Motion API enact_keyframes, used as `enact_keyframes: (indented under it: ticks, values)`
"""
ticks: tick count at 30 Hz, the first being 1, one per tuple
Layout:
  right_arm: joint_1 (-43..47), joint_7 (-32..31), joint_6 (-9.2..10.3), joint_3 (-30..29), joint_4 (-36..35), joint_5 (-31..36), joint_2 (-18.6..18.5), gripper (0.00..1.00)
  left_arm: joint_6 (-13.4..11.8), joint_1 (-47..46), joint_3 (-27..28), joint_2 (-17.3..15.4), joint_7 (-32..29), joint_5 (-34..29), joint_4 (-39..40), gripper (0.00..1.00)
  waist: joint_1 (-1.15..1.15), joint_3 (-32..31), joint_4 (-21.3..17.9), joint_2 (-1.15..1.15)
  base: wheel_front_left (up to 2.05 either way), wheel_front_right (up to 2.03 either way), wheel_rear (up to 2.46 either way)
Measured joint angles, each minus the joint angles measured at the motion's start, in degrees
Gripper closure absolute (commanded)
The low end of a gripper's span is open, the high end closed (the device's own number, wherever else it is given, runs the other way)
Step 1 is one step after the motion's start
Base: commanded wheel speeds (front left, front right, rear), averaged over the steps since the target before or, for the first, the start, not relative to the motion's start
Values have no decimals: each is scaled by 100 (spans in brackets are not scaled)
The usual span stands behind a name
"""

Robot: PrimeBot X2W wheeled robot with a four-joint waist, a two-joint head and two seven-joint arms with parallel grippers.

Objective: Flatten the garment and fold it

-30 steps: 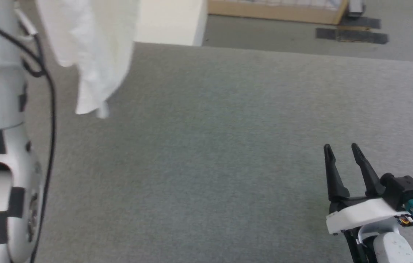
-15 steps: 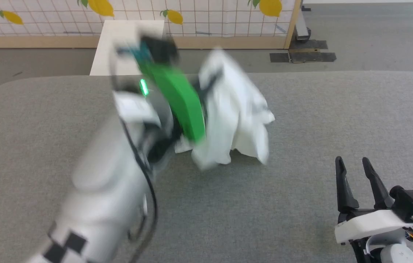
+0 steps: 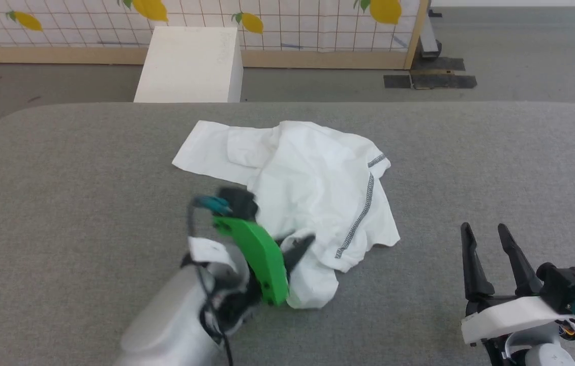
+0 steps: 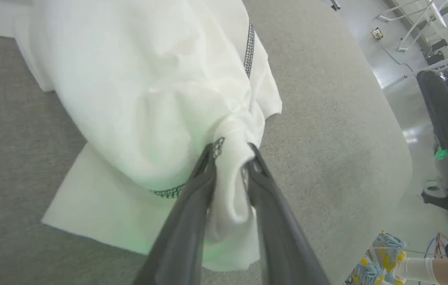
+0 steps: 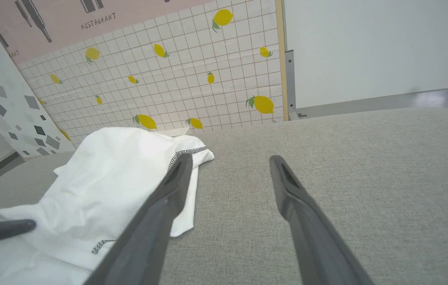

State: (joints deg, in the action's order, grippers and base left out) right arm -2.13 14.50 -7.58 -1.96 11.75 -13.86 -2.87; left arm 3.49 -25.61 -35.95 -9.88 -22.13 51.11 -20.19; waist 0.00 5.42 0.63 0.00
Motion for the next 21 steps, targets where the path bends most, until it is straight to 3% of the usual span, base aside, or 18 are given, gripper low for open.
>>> enact_keyframes:
  ticks: [3, 7, 10, 13, 17, 21]
  values:
    - [9, 0, 0, 3, 37, -18, -2, 0, -187, -7, 632, -33, 509, 229, 355, 0, 0, -67, 37, 0, 0, 0, 0]
    - [40, -23, 0, 35, 119, -42, 0, 0, -480, 9, 1488, -346, 1572, 216, 698, 0, 0, -180, 75, 0, 0, 0, 0]
    - [56, -163, 0, 13, 187, -52, -1, 0, -646, 153, 1723, -795, 2616, -494, 787, 0, 0, -252, 103, 0, 0, 0, 0]
    - [52, -443, 0, -54, 248, -33, -1, 0, -882, 563, 1833, -978, 3466, -1101, 759, 0, 0, -302, 148, 0, 0, 0, 0]
    - [-83, -1026, 0, -203, 346, 82, -3, 0, -1198, 1202, 2013, -846, 3662, -1759, 959, 0, 0, -326, 229, 0, 0, 0, 0]
    - [-727, -2140, 0, -27, 528, 516, -4, 0, -1251, 1688, 2264, -489, 3687, -2444, 1517, 0, 0, -218, 264, 0, 0, 0, 0]
